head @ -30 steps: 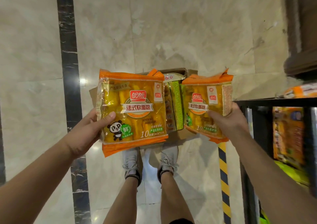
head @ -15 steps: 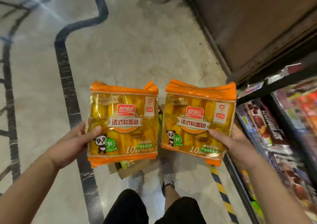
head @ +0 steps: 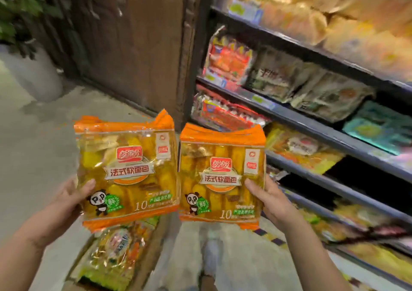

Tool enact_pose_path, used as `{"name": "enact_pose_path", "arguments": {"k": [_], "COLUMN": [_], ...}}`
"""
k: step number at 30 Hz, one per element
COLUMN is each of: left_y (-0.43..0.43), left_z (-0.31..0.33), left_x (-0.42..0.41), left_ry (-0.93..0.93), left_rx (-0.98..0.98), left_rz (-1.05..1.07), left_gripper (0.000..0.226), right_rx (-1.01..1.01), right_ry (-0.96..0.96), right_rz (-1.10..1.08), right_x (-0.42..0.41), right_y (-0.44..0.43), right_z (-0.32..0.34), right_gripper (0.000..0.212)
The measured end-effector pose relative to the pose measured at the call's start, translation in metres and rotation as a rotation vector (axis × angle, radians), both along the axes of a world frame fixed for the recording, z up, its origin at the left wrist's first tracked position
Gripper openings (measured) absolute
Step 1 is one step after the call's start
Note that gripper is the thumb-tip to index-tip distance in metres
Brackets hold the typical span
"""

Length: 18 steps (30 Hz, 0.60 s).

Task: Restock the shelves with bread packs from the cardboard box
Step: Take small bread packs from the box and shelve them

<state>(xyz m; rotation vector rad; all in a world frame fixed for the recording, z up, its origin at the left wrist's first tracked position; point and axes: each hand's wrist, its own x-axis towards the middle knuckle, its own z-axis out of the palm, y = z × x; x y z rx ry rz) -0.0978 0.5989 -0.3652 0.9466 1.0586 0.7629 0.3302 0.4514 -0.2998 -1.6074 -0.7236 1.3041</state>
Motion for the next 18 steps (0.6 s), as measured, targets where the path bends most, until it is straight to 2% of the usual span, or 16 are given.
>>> {"name": "enact_pose_path", "arguments": {"k": [1,2,3,4,6,11,15,18], "left_y": [0.000,-0.002,-0.006,-0.011,-0.022,-0.071,-0.136,-0.191], "left_z": [0.002,0.005,0.008,0.012,0.015,0.030,0.044,0.050], "left_x": [0.015,0.033,0.051,0.069,0.106,0.204,0.280,0.332], "left_ry": [0.000,0.004,-0.014,-0.030,-0.018,-0.059,-0.131,-0.179], "left_rx": [0.017,0.029,0.040,0.051,0.041,0.063,0.038,0.009], "left_rz": [-0.049,-0.104,-0.159,-0.213,-0.295,-0.434,-0.505,-0.556], "left_gripper": [0.086,0.069,0.039,0.023,0.031,0.040,0.035,0.047], "right_rx": [0.002,0.003,0.008,0.016,0.030,0.099,0.150,0.157], "right_ry": [-0.016,-0.026,-0.036,-0.046,-0.065,-0.057,-0.082,-0.097], "right_rz": [-0.043,-0.074,-0.104,-0.146,-0.239,-0.395,-0.479,-0.557], "right_x": [0.008,0.017,0.027,0.036,0.056,0.098,0.139,0.174], "right_y": [-0.023,-0.046,-0.069,-0.092,-0.136,-0.239,-0.323,-0.388], "right_z": [0.006,0.013,0.020,0.026,0.033,0.037,0.038,0.038], "right_gripper": [0.104,0.096,0.083,0.069,0.057,0.057,0.052,0.051]}}
